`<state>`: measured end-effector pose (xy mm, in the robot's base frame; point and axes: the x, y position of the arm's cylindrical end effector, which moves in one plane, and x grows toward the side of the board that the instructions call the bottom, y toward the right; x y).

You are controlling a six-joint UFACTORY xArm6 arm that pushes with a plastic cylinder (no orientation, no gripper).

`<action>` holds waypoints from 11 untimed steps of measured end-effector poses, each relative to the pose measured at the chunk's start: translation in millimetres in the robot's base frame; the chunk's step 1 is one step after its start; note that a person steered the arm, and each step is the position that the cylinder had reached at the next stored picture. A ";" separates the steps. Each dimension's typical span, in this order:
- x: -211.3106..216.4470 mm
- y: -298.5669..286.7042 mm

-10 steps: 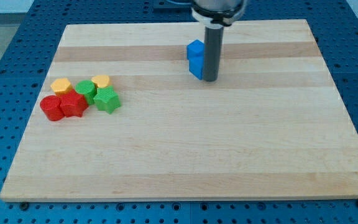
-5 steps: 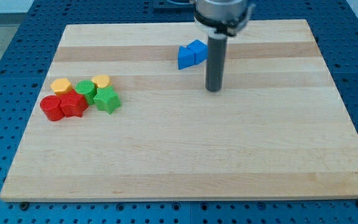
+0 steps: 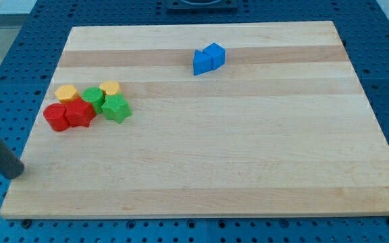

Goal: Move the red star towards bottom center of the board

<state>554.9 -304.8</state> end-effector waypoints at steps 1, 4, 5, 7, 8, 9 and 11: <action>-6.3 0.3; -55.4 0.7; -78.7 0.7; -111.1 33.4; -123.9 85.8; -125.4 125.2; -75.2 127.1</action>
<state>479.7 -177.7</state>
